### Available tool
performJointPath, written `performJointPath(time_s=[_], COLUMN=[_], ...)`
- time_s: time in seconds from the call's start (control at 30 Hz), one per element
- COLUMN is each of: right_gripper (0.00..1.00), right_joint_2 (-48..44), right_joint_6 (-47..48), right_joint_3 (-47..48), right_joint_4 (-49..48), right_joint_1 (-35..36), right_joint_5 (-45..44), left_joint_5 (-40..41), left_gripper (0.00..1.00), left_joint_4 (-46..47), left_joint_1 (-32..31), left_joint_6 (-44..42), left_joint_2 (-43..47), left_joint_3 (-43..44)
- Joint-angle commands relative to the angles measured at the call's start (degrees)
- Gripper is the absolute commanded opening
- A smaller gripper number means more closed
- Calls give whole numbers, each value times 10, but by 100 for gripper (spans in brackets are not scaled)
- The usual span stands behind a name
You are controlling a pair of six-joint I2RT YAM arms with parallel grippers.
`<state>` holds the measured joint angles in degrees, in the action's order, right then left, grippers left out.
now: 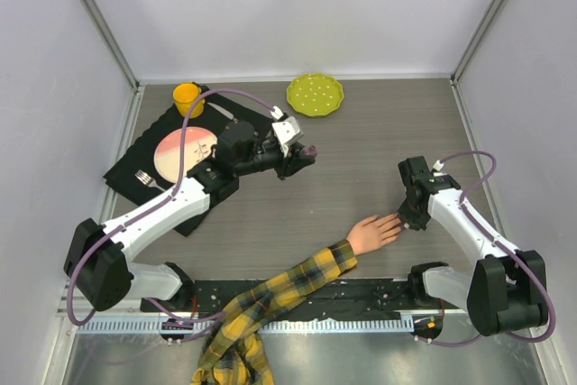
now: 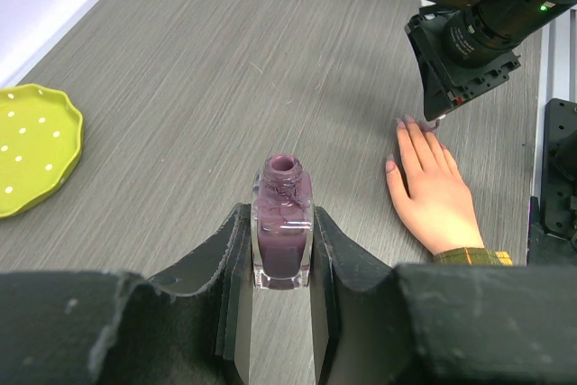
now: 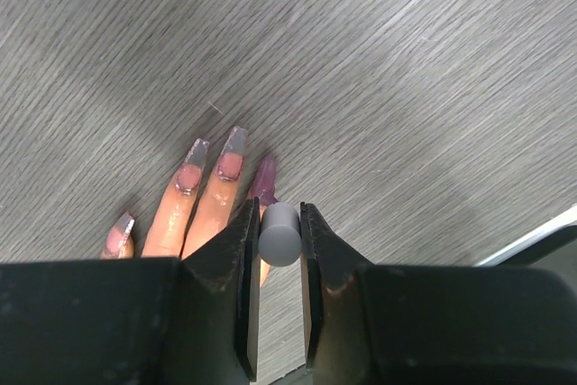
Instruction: Paint the nails
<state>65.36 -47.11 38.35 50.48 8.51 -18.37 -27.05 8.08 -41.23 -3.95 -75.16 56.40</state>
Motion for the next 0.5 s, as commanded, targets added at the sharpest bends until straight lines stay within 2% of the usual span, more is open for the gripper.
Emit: performJointPath(time_s=[0.0, 0.37, 0.47], right_gripper=[1, 1, 1], right_joint_2=[-16, -66, -53], right_joint_6=[-7, -25, -13], right_joint_3=[9, 36, 24], right_joint_4=[9, 11, -15], right_joint_1=[2, 1, 1], right_joint_5=[-18, -78, -47], left_joint_5=[-8, -8, -8], left_gripper=[0, 0, 0], left_joint_4=[18, 18, 18], left_joint_1=[-2, -2, -2], left_joint_6=[-9, -11, -10], left_joint_2=[20, 19, 18], left_joint_3=[1, 0, 1])
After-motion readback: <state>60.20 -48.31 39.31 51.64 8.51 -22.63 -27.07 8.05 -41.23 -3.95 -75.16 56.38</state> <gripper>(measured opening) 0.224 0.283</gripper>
